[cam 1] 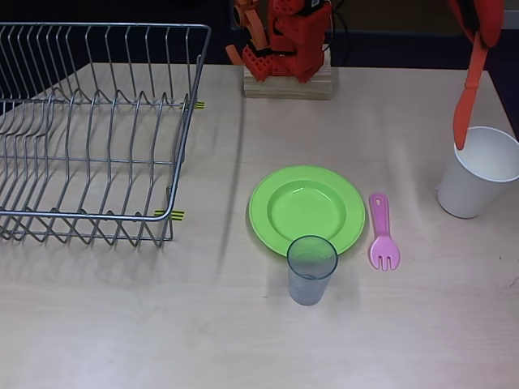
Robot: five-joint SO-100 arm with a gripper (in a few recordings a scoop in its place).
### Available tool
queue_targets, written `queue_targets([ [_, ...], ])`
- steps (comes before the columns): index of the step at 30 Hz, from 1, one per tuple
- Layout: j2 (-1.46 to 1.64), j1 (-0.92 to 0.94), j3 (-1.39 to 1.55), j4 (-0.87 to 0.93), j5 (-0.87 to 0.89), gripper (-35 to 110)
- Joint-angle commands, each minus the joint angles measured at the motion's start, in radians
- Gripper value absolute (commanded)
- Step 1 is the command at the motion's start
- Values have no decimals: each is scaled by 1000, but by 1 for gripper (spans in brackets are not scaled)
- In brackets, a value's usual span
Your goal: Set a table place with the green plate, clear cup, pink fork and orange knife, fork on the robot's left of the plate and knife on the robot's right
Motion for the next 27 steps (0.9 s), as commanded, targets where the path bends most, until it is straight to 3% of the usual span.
queue_targets([
  [1,149,77,84,15,-183,0],
  [10,396,437,532,-41,-917,0],
  [18,426,686,749,-103,-1324,1],
  [27,356,853,830,-373,-1793,4],
])
